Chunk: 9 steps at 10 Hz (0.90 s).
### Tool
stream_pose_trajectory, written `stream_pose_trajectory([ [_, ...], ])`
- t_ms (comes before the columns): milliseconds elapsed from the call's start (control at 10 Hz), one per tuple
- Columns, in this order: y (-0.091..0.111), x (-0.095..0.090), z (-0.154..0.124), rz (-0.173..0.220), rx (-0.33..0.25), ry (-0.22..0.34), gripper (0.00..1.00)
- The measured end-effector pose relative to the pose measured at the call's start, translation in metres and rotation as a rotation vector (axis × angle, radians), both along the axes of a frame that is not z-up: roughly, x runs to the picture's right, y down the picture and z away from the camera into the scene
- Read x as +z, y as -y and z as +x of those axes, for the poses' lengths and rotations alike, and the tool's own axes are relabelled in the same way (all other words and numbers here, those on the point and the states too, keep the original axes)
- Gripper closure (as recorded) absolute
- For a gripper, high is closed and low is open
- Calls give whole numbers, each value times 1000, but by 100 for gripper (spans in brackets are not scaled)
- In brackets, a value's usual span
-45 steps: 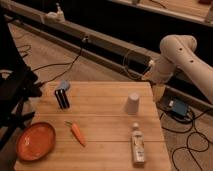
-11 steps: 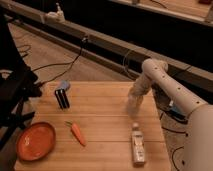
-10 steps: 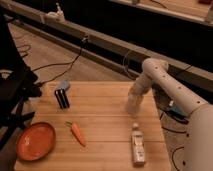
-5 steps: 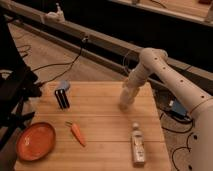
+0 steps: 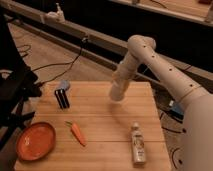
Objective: Place the ceramic cup over the eraser
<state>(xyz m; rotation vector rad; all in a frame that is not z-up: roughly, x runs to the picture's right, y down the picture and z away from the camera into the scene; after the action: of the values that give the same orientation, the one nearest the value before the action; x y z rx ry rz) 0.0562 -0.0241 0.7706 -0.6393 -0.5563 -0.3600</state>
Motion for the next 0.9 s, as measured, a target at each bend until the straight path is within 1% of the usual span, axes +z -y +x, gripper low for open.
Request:
stream_pose_trajectory([
  [100,11,-5,-26,5,-29,46,91],
  [200,22,-12,-57,7,-47,95,91],
  [300,29,-19,-91,-1,-58,149,91],
  [400,34,-24,-110,-6,-61,179,91],
  [500,35,-26,-114,-8,-62,185,91],
  [900,35,-25,-113,-9,-62,183,91],
])
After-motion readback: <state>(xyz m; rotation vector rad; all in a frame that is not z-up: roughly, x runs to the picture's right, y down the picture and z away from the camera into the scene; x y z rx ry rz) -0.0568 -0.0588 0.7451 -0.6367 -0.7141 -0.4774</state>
